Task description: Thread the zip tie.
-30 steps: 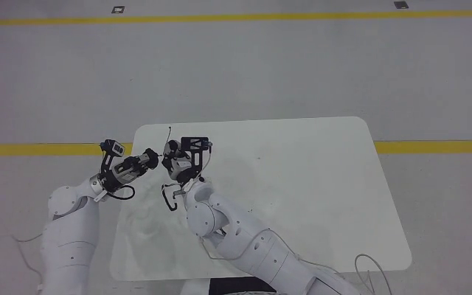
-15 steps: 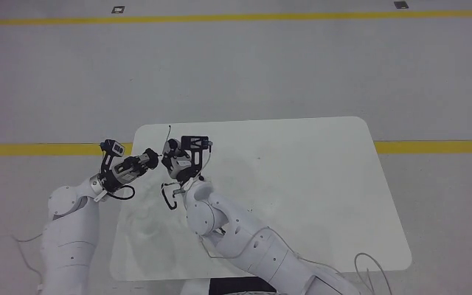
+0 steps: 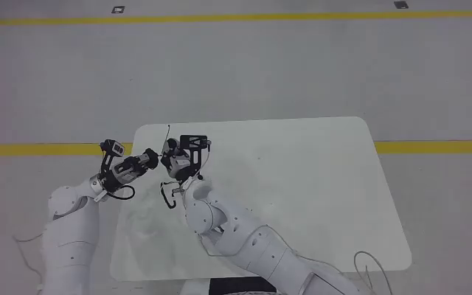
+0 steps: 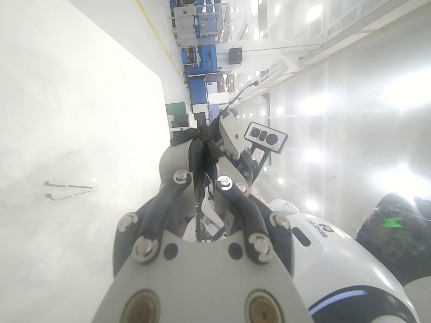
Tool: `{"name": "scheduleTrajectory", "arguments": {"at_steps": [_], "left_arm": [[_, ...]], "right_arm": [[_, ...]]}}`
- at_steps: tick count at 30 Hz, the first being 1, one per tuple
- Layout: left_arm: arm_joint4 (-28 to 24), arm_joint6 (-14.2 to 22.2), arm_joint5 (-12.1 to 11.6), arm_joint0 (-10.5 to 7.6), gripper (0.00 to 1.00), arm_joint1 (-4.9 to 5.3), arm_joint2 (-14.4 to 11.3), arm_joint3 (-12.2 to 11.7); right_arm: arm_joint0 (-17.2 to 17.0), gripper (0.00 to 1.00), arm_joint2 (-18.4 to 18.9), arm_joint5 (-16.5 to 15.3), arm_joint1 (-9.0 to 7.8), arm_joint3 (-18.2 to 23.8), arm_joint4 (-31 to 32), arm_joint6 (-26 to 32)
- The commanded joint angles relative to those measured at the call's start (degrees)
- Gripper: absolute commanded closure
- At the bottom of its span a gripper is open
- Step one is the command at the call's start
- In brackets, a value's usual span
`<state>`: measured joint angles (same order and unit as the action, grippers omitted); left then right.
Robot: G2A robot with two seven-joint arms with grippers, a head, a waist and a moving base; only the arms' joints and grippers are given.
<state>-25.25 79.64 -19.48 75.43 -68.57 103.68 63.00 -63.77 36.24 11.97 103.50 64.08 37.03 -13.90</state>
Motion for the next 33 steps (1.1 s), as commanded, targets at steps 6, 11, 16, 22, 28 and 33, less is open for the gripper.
{"name": "scheduleTrajectory", "arguments": {"at_steps": [6, 11, 16, 22, 28, 33], "left_arm": [[0.0, 0.0, 0.0, 0.0, 1.0, 0.0, 0.0, 0.0], [0.0, 0.0, 0.0, 0.0, 1.0, 0.0, 0.0, 0.0], [0.0, 0.0, 0.0, 0.0, 1.0, 0.0, 0.0, 0.0], [0.0, 0.0, 0.0, 0.0, 1.0, 0.0, 0.0, 0.0], [0.0, 0.0, 0.0, 0.0, 1.0, 0.0, 0.0, 0.0], [0.0, 0.0, 0.0, 0.0, 1.0, 0.0, 0.0, 0.0]], "right_arm": [[0.2, 1.0, -0.2, 0.2, 0.04, -0.3, -0.1, 0.6], [0.3, 1.0, -0.3, 0.5, 0.08, -0.7, 0.0, 1.0], [0.0, 1.0, 0.2, 1.0, -0.01, -0.2, 0.4, 0.5], [-1.4, 1.0, 1.1, 0.3, -0.5, 2.2, 1.4, 0.4], [-1.8, 1.0, 1.2, -0.3, -0.65, 3.1, 2.0, 1.4], [-1.6, 1.0, 1.0, -0.3, -0.59, 3.0, 2.0, 1.7]]}}
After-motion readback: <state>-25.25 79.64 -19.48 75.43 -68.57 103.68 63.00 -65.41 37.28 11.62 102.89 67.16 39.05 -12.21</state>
